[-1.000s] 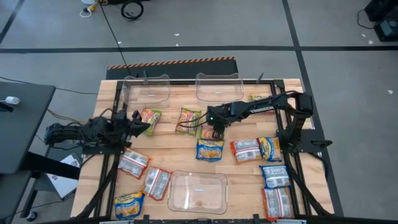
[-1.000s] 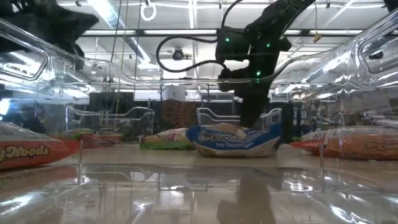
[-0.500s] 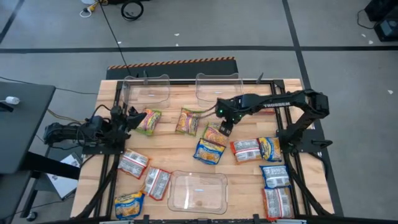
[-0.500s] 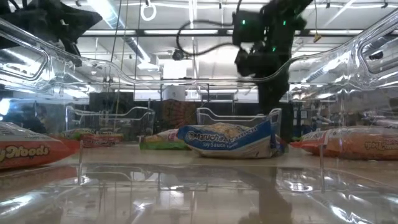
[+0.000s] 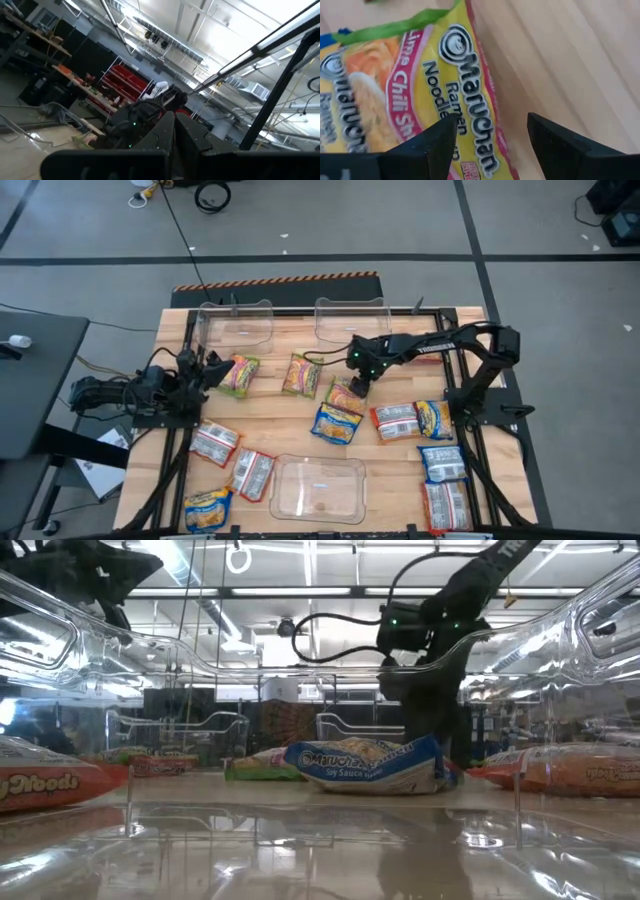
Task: Sort Maruchan noodles
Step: Put the green noodle pack into the top right transparent bin
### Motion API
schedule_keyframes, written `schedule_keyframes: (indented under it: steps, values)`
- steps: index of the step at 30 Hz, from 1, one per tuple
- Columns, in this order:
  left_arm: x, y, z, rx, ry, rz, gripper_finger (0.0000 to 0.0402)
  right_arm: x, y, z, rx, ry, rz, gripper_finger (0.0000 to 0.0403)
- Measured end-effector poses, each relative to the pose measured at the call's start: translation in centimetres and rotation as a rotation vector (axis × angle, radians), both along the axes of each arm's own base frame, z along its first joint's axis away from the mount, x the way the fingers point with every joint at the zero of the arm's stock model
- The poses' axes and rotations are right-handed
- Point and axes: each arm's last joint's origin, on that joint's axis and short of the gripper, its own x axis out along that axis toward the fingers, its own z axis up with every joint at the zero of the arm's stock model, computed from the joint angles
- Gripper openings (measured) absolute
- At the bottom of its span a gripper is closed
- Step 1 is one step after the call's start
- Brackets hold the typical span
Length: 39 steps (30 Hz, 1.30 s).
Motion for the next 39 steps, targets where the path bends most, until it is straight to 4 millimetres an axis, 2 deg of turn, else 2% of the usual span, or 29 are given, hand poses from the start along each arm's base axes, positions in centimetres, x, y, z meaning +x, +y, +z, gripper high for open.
schedule_keyframes:
  steps: [8, 17, 24, 27, 31, 37, 39]
  values:
    - [-0.1, 0.1, 0.2, 0.001, -0.016, 0.027, 0.0021, 0.5, 0.6, -0.6, 0.005, -0.016, 0.109, 0.0209]
    - [-0.2, 0.2, 0.2, -0.046, -0.024, 0.073, 0.0021, 0.9, 1.3, -0.6, -0.019, -0.047, 0.19, 0.0118]
    - [-0.1, 0.2, 0.1, -0.019, -0.011, 0.066, 0.0021, 1.3, 2.0, -0.5, -0.045, -0.07, 0.252, 0.0026]
    - [-0.1, 0.1, 0.1, -0.005, -0.012, 0.036, 0.002, 1.4, 2.0, -0.4, -0.042, -0.064, 0.227, 0.0012]
    - [-0.1, 0.1, 0.1, -0.01, -0.016, 0.024, 0.002, 1.7, 1.9, 0.7, -0.027, 0.003, 0.167, 0.0008]
    - [-0.1, 0.0, 0.3, -0.024, -0.027, -0.007, 0.002, 2.9, 1.6, 4.9, -0.04, 0.055, 0.15, 0.0005]
    - [-0.3, 0.0, 1.1, -0.005, -0.036, -0.024, 0.002, 3.3, 1.6, 6.4, -0.054, 0.066, 0.148, 0.0005]
